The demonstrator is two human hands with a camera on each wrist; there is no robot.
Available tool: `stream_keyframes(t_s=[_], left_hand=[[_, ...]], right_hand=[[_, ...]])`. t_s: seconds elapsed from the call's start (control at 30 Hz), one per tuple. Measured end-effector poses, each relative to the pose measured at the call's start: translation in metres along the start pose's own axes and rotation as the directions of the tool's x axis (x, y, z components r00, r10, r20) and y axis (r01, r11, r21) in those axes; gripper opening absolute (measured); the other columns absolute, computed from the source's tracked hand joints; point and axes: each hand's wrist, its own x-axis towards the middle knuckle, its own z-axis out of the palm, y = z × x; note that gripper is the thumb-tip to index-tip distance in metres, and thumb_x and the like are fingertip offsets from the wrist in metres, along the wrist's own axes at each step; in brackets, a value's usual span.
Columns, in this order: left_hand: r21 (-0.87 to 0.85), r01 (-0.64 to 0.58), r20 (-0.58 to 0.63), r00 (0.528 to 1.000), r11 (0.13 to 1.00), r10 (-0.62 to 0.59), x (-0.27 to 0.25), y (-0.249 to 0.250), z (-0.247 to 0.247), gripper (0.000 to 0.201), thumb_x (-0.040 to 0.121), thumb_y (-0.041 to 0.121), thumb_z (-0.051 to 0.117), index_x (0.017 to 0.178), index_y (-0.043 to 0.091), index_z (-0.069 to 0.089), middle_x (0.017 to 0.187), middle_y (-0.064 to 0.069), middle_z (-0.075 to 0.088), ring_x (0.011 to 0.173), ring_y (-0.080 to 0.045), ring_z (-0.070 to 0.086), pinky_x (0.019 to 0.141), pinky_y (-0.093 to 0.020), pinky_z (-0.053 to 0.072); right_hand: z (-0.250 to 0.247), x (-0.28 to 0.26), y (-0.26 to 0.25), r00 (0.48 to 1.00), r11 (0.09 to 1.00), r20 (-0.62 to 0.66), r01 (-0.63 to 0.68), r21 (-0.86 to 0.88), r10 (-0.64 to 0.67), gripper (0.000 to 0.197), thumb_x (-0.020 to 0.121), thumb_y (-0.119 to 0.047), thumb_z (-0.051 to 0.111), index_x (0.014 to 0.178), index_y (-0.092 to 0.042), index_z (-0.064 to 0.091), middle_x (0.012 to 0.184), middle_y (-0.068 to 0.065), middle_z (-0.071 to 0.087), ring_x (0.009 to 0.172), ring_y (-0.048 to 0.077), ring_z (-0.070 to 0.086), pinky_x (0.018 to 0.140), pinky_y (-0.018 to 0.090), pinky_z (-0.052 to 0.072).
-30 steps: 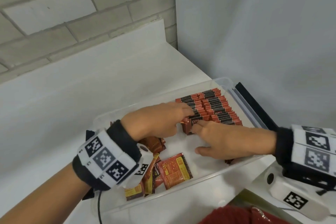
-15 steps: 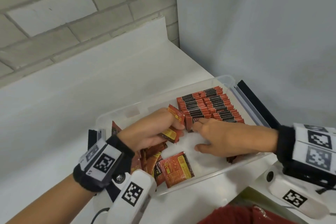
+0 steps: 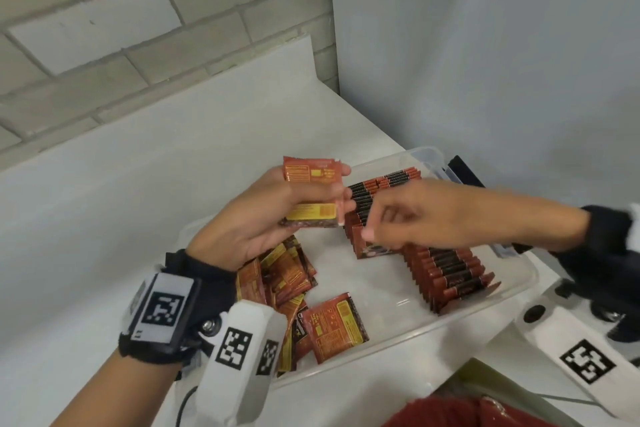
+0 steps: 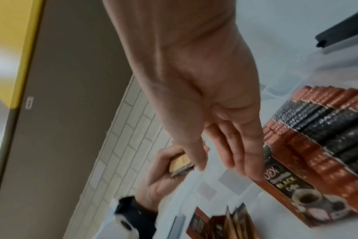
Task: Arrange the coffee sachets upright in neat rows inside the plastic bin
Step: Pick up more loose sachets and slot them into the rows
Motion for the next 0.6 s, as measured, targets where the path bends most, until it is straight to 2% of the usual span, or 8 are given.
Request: stream_keyframes(t_s=[0.1,0.2,0.3,0.33,0.4,0.47,0.53,0.6], left_hand=[[-0.058,-0.071,0.013,0.997,0.996,0.072,0.011,-0.005,0.010,0.033,0.074,0.007,0.068,0.107,0.007,0.068,0.088,-0.009,0.072,0.082,-0.019,0.071,0.076,-0.026,0.058],[-0.124,-0.072,0.033,0.997,0.990,0.076,0.022,-0.010,0.018,0.029,0.074,0.011,0.068,0.102,0.004,0.068,0.088,-0.009,0.071,0.080,-0.019,0.069,0.077,-0.028,0.057],[-0.117,-0.059,0.066,0.996,0.991,0.067,0.026,-0.015,0.022,0.029,0.076,0.024,0.065,0.100,0.008,0.067,0.094,-0.011,0.071,0.085,-0.021,0.069,0.081,-0.031,0.056],[-0.129,-0.051,0.078,0.995,0.990,0.061,0.026,-0.016,0.022,0.036,0.076,0.032,0.062,0.103,0.010,0.066,0.099,-0.012,0.071,0.089,-0.022,0.069,0.085,-0.032,0.055],[-0.165,-0.011,0.110,0.994,0.986,0.029,0.026,-0.017,0.020,0.059,0.074,0.050,0.055,0.119,0.012,0.061,0.113,-0.014,0.069,0.105,-0.026,0.065,0.094,-0.036,0.050],[-0.186,0.041,0.140,0.990,0.982,-0.014,0.028,-0.017,0.017,0.075,0.076,0.064,0.044,0.130,0.013,0.056,0.124,-0.015,0.064,0.118,-0.028,0.059,0.102,-0.040,0.045],[-0.215,0.072,0.154,0.987,0.974,-0.038,0.029,-0.017,0.012,0.077,0.081,0.069,0.034,0.125,0.013,0.060,0.124,-0.014,0.065,0.119,-0.027,0.059,0.105,-0.042,0.042],[-0.256,0.098,0.154,0.986,0.962,-0.059,0.031,-0.020,0.008,0.074,0.085,0.071,0.033,0.112,0.012,0.070,0.115,-0.013,0.068,0.110,-0.026,0.062,0.105,-0.042,0.041]], right_hand=[[-0.008,0.002,0.000,0.982,0.961,-0.187,0.028,0.275,0.025,0.048,0.065,-0.061,0.067,0.095,-0.024,0.064,0.087,-0.003,0.072,0.079,0.011,0.071,0.080,0.028,0.057],[-0.007,0.008,0.000,0.952,0.916,-0.303,0.074,0.394,0.053,0.053,0.058,-0.054,0.074,0.099,-0.023,0.061,0.086,-0.006,0.069,0.079,0.008,0.068,0.076,0.026,0.054],[-0.005,0.012,0.000,0.929,0.900,-0.364,0.099,0.424,0.070,0.045,0.066,-0.039,0.078,0.102,-0.020,0.060,0.086,-0.004,0.066,0.077,0.008,0.065,0.077,0.027,0.053],[-0.005,0.013,0.001,0.923,0.898,-0.377,0.102,0.429,0.075,0.040,0.070,-0.034,0.079,0.102,-0.019,0.060,0.086,-0.003,0.067,0.078,0.010,0.065,0.079,0.029,0.054],[-0.008,0.013,0.003,0.913,0.892,-0.400,0.115,0.437,0.078,0.034,0.075,-0.026,0.079,0.103,-0.020,0.061,0.085,-0.001,0.069,0.081,0.016,0.068,0.083,0.033,0.054],[-0.013,0.011,0.005,0.898,0.889,-0.436,0.145,0.435,0.067,0.029,0.077,-0.023,0.077,0.102,-0.023,0.063,0.085,-0.001,0.070,0.085,0.018,0.068,0.083,0.031,0.053],[-0.018,0.007,0.004,0.876,0.892,-0.481,0.197,0.407,0.026,0.021,0.079,-0.024,0.075,0.097,-0.026,0.065,0.088,-0.003,0.071,0.085,0.013,0.067,0.081,0.023,0.051],[-0.021,0.004,0.000,0.854,0.897,-0.520,0.246,0.366,-0.022,0.014,0.077,-0.028,0.074,0.089,-0.027,0.067,0.089,-0.008,0.072,0.083,0.007,0.065,0.080,0.017,0.048]])
